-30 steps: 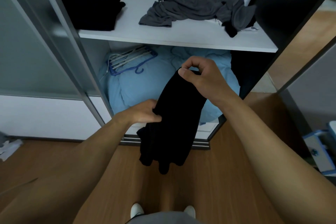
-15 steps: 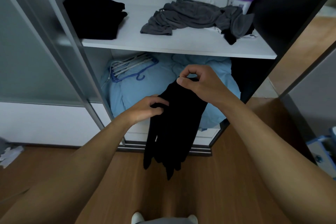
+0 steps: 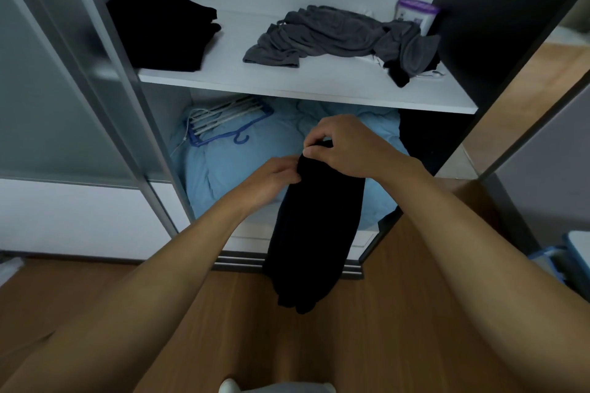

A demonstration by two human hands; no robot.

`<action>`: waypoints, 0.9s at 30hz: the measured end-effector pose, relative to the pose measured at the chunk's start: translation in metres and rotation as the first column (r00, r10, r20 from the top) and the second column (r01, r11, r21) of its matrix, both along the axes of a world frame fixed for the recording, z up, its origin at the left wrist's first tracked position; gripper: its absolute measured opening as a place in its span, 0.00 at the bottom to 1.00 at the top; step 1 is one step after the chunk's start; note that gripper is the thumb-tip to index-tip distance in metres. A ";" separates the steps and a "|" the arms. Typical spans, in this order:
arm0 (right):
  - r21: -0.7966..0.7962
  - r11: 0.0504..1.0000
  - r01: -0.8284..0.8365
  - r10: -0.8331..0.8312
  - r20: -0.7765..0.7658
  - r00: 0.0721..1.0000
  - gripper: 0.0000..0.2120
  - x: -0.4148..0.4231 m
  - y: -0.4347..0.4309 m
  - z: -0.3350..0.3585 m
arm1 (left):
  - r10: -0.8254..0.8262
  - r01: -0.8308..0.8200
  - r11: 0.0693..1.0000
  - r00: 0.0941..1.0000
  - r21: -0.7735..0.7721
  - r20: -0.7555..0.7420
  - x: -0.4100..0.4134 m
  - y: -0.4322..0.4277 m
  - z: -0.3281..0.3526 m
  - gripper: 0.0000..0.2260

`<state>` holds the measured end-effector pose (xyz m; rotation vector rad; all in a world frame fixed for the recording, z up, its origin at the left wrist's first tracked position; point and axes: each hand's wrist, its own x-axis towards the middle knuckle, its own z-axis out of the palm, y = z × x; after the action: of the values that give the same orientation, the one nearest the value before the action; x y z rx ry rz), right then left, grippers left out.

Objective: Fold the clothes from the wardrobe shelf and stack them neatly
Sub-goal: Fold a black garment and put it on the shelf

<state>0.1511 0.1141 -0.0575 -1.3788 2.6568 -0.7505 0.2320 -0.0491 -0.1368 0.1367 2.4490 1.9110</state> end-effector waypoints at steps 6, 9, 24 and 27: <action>0.154 0.987 -0.034 0.033 0.013 0.999 0.07 -0.004 -0.002 0.006 | -0.036 0.035 0.999 0.999 -0.020 -0.021 -0.005 0.004 -0.002 0.08; 0.231 0.971 -0.066 0.060 0.034 0.998 0.06 -0.005 -0.001 0.004 | -0.067 0.063 0.987 0.997 -0.149 -0.027 -0.007 0.003 -0.011 0.08; 0.088 0.996 -0.032 0.029 0.040 0.999 0.08 0.012 -0.002 0.006 | 0.079 0.050 0.848 0.972 -0.528 0.220 -0.007 -0.005 -0.068 0.18; 0.101 0.994 -0.028 0.021 0.069 0.997 0.07 0.013 0.005 0.001 | 0.187 -0.053 0.793 0.970 -0.607 0.159 -0.002 -0.017 -0.072 0.16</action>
<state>0.1637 0.1192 -0.0566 -1.3329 2.5829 -0.6374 0.2295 -0.0662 -0.2091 -0.2371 2.8110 1.0068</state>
